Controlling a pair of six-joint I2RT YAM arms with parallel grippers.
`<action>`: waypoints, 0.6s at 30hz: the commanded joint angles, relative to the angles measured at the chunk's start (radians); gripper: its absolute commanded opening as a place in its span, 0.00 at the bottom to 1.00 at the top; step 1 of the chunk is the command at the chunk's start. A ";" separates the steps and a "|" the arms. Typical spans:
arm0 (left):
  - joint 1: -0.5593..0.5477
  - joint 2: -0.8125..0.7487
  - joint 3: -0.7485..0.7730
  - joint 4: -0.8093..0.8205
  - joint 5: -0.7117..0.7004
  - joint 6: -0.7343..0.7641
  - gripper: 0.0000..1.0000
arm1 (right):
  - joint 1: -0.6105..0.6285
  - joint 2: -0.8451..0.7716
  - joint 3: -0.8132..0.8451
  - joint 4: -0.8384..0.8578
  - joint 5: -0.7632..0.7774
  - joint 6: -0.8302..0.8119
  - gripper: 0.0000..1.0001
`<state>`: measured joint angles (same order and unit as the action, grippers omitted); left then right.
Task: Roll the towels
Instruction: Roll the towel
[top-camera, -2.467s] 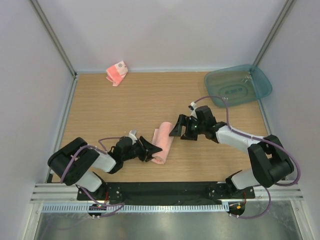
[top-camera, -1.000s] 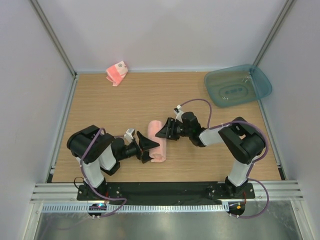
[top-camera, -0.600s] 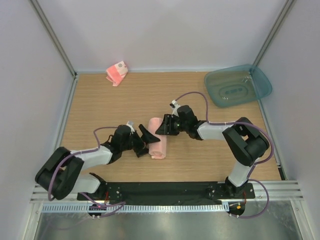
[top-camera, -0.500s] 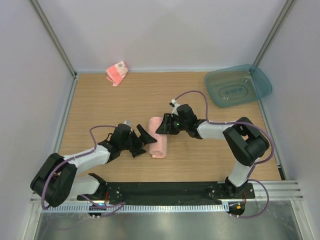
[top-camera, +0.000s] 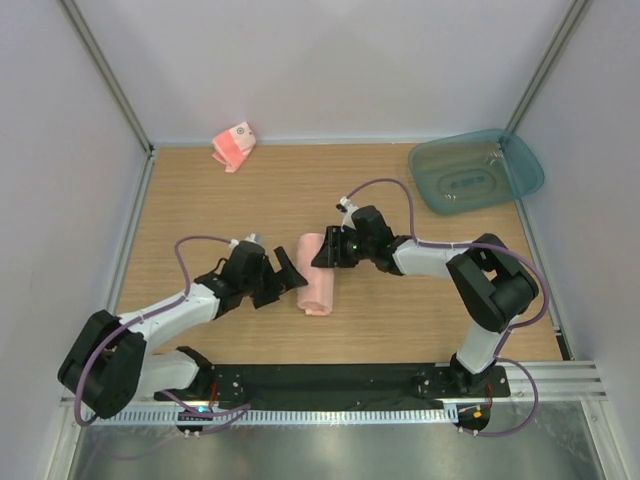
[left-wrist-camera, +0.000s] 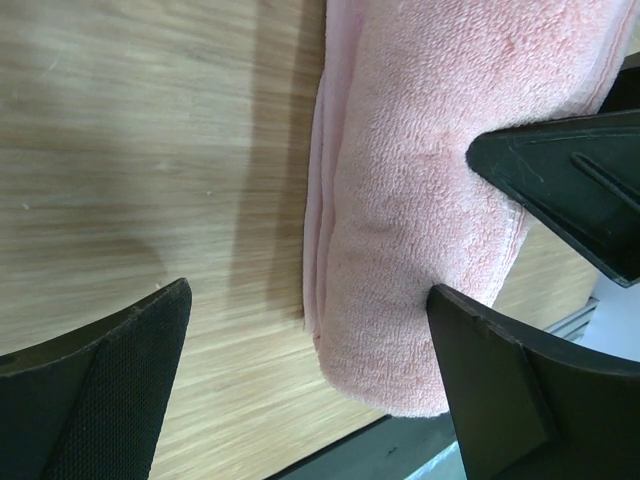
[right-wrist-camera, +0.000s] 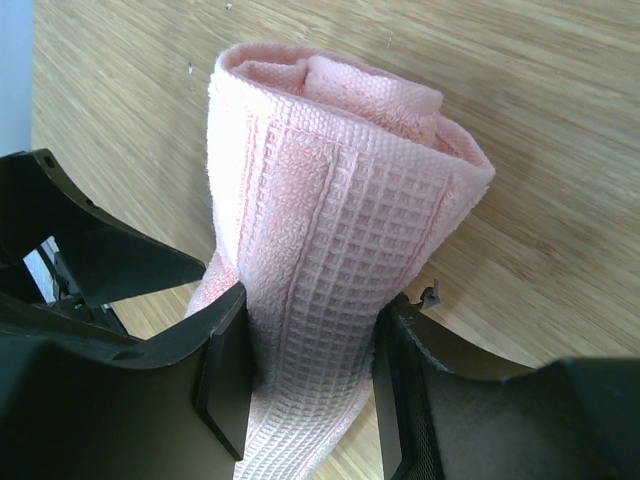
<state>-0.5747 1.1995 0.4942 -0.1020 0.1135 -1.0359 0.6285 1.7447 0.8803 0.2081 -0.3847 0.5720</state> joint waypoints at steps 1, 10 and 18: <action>0.003 0.035 0.070 -0.028 -0.054 0.080 1.00 | -0.009 -0.002 0.025 -0.035 0.021 -0.058 0.49; 0.003 0.124 0.106 0.056 -0.046 0.100 0.95 | -0.007 0.010 0.034 -0.041 0.014 -0.052 0.50; -0.013 0.265 0.052 0.166 -0.012 0.080 0.80 | -0.007 0.033 0.051 -0.024 0.001 -0.024 0.62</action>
<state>-0.5770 1.4059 0.5827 0.0330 0.1295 -0.9661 0.6151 1.7573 0.8963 0.1898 -0.3836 0.5560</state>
